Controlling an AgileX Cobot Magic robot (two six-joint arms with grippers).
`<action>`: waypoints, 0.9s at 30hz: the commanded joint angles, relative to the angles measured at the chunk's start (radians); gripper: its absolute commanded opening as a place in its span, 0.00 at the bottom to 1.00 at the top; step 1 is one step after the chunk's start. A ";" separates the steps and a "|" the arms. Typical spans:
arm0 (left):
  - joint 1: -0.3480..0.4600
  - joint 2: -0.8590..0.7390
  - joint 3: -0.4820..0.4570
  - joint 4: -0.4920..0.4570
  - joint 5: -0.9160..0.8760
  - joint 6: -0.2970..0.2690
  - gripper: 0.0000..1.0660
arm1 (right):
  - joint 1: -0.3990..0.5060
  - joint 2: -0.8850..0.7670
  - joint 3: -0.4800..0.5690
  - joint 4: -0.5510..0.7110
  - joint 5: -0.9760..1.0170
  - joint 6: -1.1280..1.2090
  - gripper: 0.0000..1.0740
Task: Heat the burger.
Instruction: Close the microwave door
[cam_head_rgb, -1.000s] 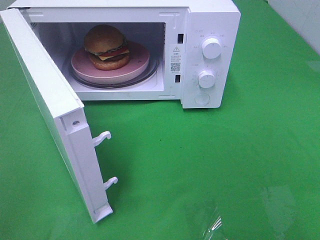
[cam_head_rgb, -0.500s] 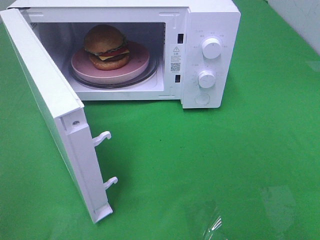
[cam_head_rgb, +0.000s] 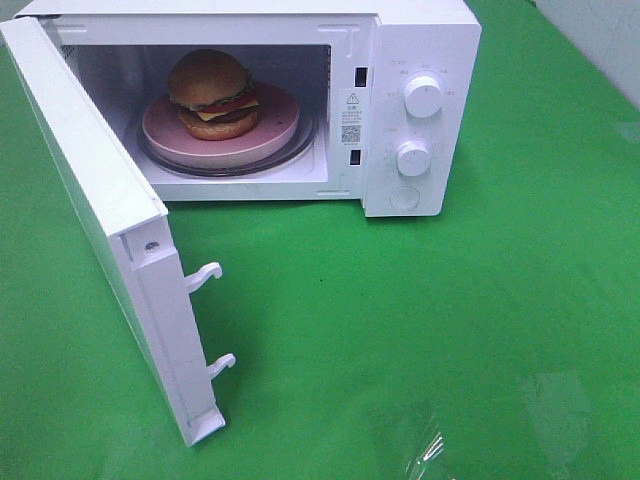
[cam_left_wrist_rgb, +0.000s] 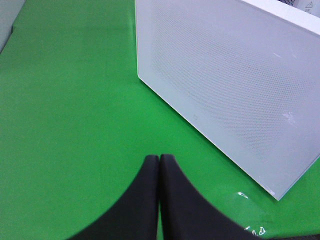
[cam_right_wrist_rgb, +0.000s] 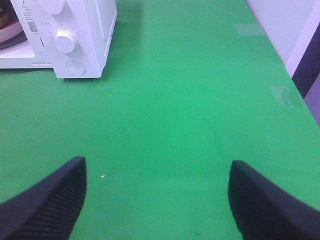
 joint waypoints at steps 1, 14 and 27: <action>0.001 -0.020 0.004 -0.004 -0.009 -0.004 0.00 | -0.008 -0.026 0.004 -0.010 0.002 0.007 0.71; 0.001 -0.020 0.004 -0.004 -0.009 -0.004 0.00 | -0.008 -0.026 0.004 -0.010 0.002 0.007 0.71; 0.001 -0.020 0.004 -0.005 -0.009 -0.004 0.00 | -0.008 -0.026 0.004 -0.010 0.002 0.007 0.71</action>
